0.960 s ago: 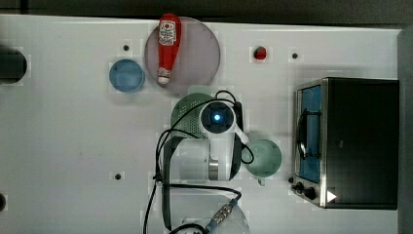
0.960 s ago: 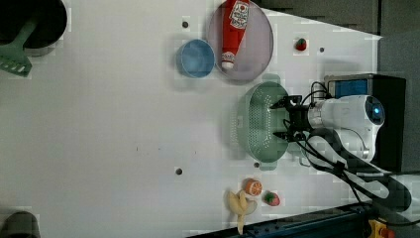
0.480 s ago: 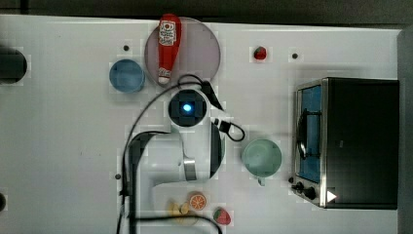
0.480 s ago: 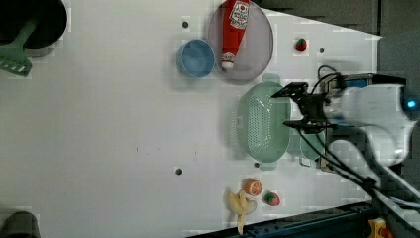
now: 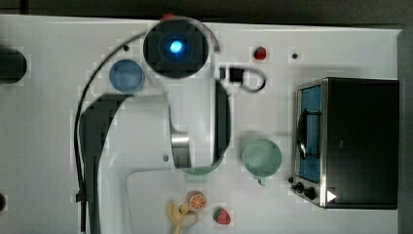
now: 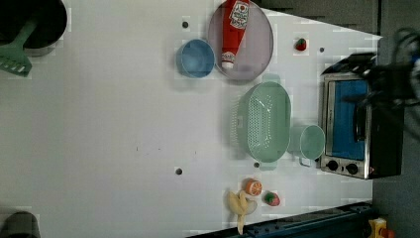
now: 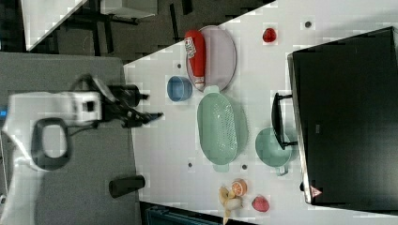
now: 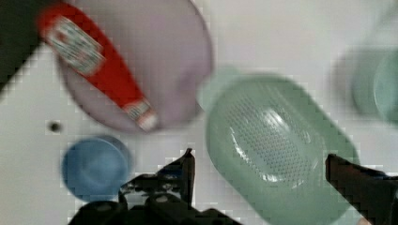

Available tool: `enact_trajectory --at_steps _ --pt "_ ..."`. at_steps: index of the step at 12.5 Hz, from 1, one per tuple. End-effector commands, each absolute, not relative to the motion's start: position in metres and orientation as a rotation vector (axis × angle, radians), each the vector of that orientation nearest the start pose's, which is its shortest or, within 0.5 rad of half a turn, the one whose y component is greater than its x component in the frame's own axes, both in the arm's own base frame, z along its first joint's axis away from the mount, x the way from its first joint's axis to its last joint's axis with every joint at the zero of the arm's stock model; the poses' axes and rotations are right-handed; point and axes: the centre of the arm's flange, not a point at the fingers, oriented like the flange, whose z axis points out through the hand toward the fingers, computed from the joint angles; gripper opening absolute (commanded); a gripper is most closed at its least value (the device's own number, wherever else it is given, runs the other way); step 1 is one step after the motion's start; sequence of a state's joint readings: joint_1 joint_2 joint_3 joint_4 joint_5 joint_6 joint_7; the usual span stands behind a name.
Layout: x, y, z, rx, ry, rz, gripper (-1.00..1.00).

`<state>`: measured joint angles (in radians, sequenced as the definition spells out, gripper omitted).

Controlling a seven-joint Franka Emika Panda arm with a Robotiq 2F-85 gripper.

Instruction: Drag strainer left to right.

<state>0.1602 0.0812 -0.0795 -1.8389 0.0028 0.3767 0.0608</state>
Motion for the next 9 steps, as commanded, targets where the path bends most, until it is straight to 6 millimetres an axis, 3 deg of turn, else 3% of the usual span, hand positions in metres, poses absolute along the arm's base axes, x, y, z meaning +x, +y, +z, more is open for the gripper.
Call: enact_trajectory --at_steps 1,4,9 --pt "0.595 -0.020 0.551 -3.015 0.961 -0.145 1.00" --pt "0.580 -0.022 0.585 -3.026 0.984 -0.038 1.00" --pt "0.573 -0.024 0.587 -3.034 0.990 0.036 1.00"
